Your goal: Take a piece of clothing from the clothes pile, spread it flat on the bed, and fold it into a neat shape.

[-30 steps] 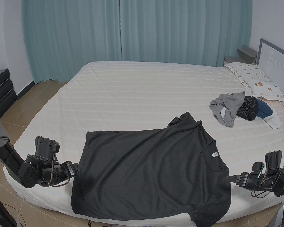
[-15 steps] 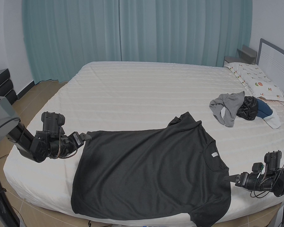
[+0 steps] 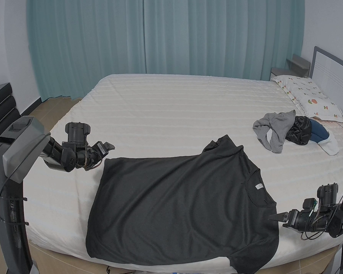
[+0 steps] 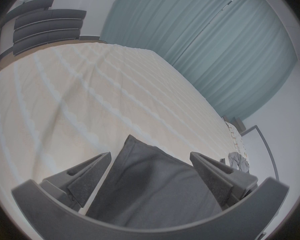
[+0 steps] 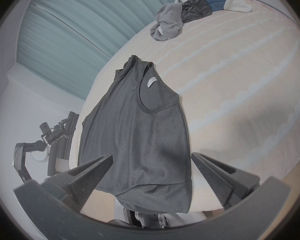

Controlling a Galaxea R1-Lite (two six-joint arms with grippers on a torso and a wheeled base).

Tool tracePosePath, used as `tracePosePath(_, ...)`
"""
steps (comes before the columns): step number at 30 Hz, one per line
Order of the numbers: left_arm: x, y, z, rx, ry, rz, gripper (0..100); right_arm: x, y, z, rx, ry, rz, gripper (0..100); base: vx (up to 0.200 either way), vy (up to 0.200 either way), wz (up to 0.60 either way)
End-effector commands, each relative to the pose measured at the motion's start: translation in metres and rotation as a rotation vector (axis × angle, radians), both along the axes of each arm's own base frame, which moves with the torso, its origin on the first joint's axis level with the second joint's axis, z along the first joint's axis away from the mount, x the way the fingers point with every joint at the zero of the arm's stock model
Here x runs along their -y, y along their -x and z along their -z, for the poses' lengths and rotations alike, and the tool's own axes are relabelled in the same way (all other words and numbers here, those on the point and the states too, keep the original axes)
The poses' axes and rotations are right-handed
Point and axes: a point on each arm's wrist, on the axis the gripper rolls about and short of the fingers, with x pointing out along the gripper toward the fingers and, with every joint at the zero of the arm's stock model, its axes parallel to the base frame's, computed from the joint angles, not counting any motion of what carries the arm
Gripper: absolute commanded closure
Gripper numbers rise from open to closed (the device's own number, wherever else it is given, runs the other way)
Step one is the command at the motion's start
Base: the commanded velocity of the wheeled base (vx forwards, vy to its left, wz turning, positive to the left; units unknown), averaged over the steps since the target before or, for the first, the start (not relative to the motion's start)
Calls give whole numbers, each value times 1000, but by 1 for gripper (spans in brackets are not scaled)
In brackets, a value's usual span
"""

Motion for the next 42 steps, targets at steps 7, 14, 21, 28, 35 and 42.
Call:
tracePosePath(7, -17, -40, 51, -63, 63, -77, 0, 0, -1, 4, -19, -3, 2, 0, 0, 0, 0)
tracePosePath(14, -15, -41, 49, -61, 83, -59, 0, 0, 0, 4, -20, -3, 0, 0, 0, 0, 0)
tracePosePath(21, -10, -42, 49, -67, 138, -61, 100, -1, 0, 5, -26, -3, -1, 0, 0, 0, 0)
tracePosePath(28, -13, -45, 47, -51, 141, -67, 100, -1, -5, 2, 9, 3, -4, 0, 0, 0, 0)
tracePosePath(35, -16, -55, 29, 23, 156, -152, 100, 1, -38, -6, 153, 17, 50, 0, 0, 0, 0)
tracePosePath(42, -25, -65, 13, 99, 159, -246, 100, -6, -111, 1, 268, 111, 113, 0, 0, 0, 0)
